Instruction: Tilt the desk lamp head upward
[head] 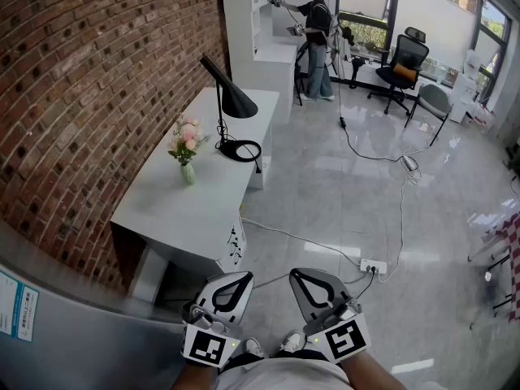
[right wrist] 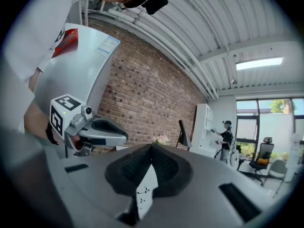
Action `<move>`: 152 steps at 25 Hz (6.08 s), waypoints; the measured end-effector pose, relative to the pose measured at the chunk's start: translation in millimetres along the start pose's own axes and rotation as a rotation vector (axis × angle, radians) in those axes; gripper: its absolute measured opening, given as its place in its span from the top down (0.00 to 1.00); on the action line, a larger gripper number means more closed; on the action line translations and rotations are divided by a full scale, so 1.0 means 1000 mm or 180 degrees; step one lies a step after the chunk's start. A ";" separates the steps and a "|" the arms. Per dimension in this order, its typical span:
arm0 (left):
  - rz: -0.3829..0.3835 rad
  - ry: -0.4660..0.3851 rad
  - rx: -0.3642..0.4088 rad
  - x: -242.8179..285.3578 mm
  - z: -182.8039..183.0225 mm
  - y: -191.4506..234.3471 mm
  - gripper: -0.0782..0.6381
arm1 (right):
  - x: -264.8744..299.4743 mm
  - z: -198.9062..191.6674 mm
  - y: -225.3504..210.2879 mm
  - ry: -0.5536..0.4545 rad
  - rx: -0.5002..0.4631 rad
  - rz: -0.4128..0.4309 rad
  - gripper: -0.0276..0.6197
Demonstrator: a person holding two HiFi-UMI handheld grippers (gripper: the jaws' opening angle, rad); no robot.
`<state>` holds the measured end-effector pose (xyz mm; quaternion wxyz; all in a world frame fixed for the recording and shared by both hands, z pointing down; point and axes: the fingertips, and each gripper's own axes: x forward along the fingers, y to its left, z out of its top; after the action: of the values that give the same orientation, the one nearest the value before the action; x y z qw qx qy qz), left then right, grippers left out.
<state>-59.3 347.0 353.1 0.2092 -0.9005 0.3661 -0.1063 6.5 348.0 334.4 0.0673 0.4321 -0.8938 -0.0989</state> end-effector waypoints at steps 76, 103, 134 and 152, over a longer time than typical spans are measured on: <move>0.0637 0.0331 -0.0285 0.303 -0.093 0.134 0.88 | 0.213 -0.092 -0.272 -0.0140 0.0231 0.0696 0.93; 0.0819 0.0438 -0.0247 0.370 -0.196 0.306 0.88 | 0.430 -0.125 -0.329 -0.0057 -0.0008 0.0738 0.93; 0.0734 0.0650 -0.0543 0.400 -0.294 0.363 0.88 | 0.574 -0.226 -0.325 0.0195 -0.0372 0.0743 0.93; 0.0746 0.0687 -0.0539 0.394 -0.298 0.370 0.88 | 0.588 -0.223 -0.328 0.0157 -0.0160 0.0597 0.93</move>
<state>-109.9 -258.1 464.6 0.1031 -0.8494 0.4965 -0.1461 -62.3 -339.4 494.2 0.1091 0.3471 -0.9256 -0.1039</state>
